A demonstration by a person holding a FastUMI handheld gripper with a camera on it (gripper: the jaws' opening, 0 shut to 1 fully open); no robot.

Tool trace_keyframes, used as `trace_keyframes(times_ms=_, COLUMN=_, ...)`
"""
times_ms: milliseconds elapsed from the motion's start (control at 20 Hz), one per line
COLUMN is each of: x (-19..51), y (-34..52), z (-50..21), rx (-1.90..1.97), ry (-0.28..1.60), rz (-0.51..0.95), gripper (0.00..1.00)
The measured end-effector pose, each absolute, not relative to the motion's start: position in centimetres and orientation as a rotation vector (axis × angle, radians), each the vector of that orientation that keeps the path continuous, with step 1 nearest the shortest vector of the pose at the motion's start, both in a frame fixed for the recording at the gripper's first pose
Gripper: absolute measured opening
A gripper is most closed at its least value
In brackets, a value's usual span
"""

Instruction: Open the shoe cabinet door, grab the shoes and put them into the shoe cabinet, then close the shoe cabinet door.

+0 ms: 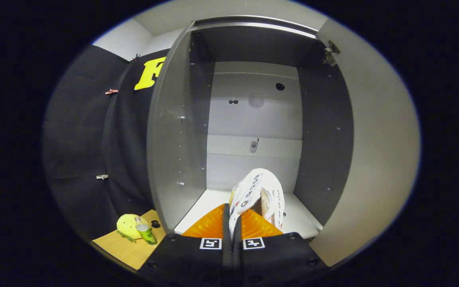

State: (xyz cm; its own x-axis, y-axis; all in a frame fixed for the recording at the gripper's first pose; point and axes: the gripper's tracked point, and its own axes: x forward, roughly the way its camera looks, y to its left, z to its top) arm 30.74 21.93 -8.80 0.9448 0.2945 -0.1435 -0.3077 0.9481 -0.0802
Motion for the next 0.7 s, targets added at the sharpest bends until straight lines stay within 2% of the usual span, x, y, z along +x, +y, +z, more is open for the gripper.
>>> trace_keyframes(times_ms=300, x=39.8, y=24.0, z=-9.7, rx=-0.157, ry=0.129, rz=0.299, gripper=0.04)
trace_keyframes(times_ms=700, x=45.1, y=24.3, z=-18.1, rx=-0.224, ry=0.332, rz=0.256, gripper=0.04)
